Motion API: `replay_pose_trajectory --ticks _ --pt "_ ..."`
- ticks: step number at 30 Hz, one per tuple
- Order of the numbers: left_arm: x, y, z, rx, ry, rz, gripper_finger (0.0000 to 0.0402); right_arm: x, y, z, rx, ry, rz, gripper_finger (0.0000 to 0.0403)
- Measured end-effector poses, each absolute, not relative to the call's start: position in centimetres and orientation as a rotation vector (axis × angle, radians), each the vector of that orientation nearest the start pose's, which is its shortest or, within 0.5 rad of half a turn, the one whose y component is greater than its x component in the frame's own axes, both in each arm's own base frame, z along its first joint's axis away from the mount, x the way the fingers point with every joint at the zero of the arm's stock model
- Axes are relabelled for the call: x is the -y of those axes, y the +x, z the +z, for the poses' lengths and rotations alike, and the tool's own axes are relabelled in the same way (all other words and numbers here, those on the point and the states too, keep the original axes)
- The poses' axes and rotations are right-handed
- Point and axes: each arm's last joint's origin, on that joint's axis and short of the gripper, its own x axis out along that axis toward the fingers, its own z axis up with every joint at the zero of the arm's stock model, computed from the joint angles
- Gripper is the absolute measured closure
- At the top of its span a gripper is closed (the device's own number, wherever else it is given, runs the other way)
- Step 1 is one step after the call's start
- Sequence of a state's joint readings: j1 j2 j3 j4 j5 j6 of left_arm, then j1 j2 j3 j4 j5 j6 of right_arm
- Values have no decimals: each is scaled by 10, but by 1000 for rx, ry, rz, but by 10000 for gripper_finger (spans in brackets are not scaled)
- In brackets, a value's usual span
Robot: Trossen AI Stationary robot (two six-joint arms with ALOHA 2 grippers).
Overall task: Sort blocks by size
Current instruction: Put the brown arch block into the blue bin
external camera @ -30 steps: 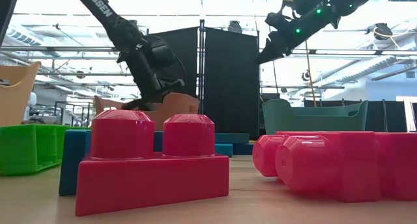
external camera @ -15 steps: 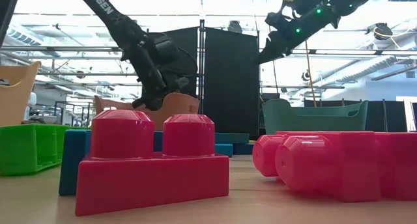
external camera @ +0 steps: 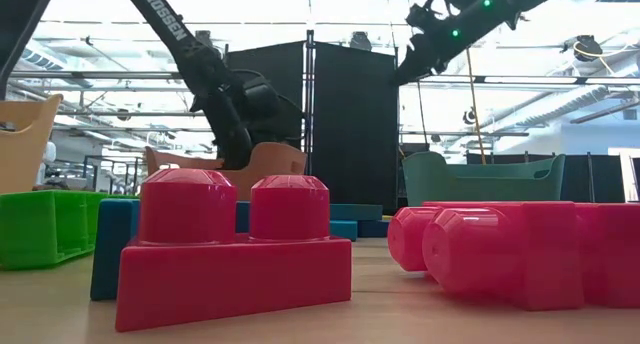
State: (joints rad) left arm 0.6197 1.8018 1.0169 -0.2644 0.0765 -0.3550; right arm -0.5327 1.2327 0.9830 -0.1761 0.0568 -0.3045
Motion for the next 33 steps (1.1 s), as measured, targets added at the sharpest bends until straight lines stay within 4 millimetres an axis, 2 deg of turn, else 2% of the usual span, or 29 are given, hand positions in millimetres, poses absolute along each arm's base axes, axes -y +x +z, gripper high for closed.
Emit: replay_pose_trajectory --ticks 4,11,19,21,29,33 --pt "-198 281 146 -914 -672 681 288 140 235 323 -484 -213 -515 193" --pt "-199 280 147 -914 -671 699 384 140 234 326 -497 -217 -532 193" --pt "-200 274 152 -930 -708 729 387 135 237 325 -501 -194 -519 193" --pt "-202 272 161 -922 -704 738 388 135 237 325 -497 -173 -534 193" --pt "-200 258 220 -733 -653 761 389 134 234 320 -523 -46 -566 193" --pt "-195 252 238 -655 -663 757 389 133 232 316 -543 37 -578 193"
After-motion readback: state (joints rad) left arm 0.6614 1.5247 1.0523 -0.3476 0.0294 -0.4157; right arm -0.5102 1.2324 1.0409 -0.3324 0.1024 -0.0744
